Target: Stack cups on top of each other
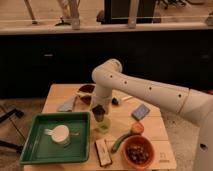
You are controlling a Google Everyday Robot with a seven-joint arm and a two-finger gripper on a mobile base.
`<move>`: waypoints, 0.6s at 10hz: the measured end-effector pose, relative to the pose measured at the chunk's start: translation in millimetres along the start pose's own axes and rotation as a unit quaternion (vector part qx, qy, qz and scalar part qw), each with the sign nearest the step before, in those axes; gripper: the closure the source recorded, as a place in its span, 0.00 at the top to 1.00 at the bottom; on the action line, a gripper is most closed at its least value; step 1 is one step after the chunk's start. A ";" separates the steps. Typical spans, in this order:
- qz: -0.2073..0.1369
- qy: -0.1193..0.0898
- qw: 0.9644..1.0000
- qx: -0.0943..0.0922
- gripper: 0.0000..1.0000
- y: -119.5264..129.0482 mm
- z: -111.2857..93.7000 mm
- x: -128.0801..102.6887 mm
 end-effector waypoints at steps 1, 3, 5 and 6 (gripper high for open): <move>0.004 -0.001 1.000 0.002 0.00 2.4 1.7 -0.6; 0.011 -0.003 1.000 0.005 0.00 7.9 5.4 -2.3; 0.018 -0.007 1.000 0.008 0.00 13.3 8.8 -3.6; 0.020 -0.009 1.000 0.009 0.00 14.9 10.8 -4.4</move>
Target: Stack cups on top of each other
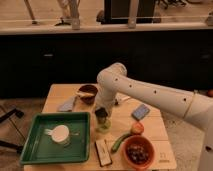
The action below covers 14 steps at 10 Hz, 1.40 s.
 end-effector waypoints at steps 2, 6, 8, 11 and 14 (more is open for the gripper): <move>0.006 -0.003 1.000 0.003 0.00 5.2 2.5 -0.8; 0.017 -0.012 1.000 0.008 0.00 13.4 10.0 -1.4; 0.019 -0.015 1.000 0.010 0.00 16.4 12.5 -1.6; 0.024 -0.023 0.999 0.015 0.00 21.1 21.2 0.0; 0.027 -0.034 0.999 0.022 0.03 23.1 29.5 2.4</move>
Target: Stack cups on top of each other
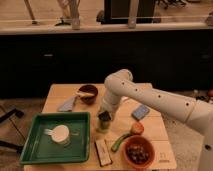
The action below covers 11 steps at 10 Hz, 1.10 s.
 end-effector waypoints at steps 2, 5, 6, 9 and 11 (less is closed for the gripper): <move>0.003 -0.007 1.000 0.004 0.19 0.4 2.7 1.8; 0.008 -0.014 1.000 0.011 0.50 3.8 4.5 2.6; 0.010 -0.016 1.000 0.014 0.62 5.5 5.5 2.3; 0.012 -0.020 1.000 0.019 0.80 6.3 7.6 2.1; 0.012 -0.022 0.999 0.020 0.80 6.3 7.6 2.0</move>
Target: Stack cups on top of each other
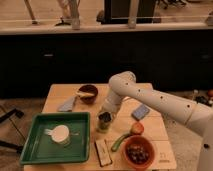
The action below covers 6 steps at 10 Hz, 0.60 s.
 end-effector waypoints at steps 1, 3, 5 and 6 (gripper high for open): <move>-0.001 0.000 1.000 0.001 0.80 -0.2 -0.6 0.1; -0.002 -0.002 1.000 0.002 0.80 -0.7 -1.5 1.1; -0.004 -0.004 1.000 0.002 0.80 -0.2 -1.9 1.6; -0.005 -0.005 1.000 0.005 0.80 0.7 -2.2 2.5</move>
